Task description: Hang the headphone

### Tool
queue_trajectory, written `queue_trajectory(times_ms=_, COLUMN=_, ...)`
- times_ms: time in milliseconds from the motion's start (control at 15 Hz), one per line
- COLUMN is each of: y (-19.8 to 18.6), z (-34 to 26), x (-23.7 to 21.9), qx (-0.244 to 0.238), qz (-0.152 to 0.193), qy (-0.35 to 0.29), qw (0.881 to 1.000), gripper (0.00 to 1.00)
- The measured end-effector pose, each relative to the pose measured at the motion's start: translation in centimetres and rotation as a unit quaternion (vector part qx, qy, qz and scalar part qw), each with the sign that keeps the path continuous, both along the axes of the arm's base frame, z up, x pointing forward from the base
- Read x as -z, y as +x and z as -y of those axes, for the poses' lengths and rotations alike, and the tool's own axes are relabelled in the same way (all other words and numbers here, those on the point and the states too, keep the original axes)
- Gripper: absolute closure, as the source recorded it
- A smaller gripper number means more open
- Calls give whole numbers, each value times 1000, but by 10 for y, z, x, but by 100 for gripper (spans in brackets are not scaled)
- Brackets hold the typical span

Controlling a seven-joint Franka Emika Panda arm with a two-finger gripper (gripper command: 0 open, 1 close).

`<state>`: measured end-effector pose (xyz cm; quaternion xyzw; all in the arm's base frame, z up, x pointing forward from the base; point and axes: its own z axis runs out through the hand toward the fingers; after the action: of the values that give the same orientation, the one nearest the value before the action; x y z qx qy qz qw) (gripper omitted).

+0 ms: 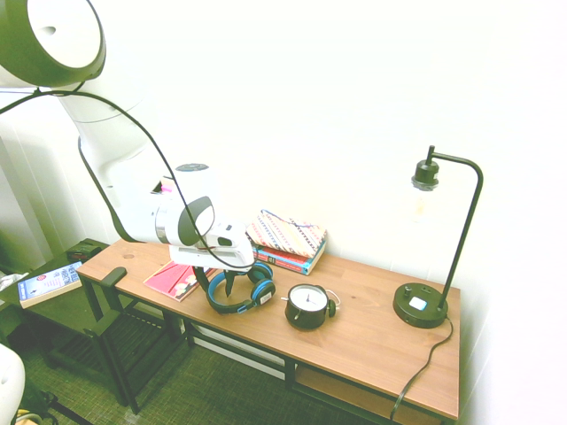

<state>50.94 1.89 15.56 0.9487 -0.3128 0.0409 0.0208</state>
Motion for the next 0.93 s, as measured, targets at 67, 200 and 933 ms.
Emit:
queue_trajectory(times_ms=67, y=0, z=0, x=0, qx=-1, qz=0, qy=0, qw=1000, gripper=100)
queue_trajectory(times_ms=200, y=0, z=-1, x=0, qx=0, qz=0, qy=1, qw=1000, gripper=100)
queue_trajectory(times_ms=933, y=0, z=3, x=-10, qx=84, qz=-21, qy=26, qw=996, gripper=100)
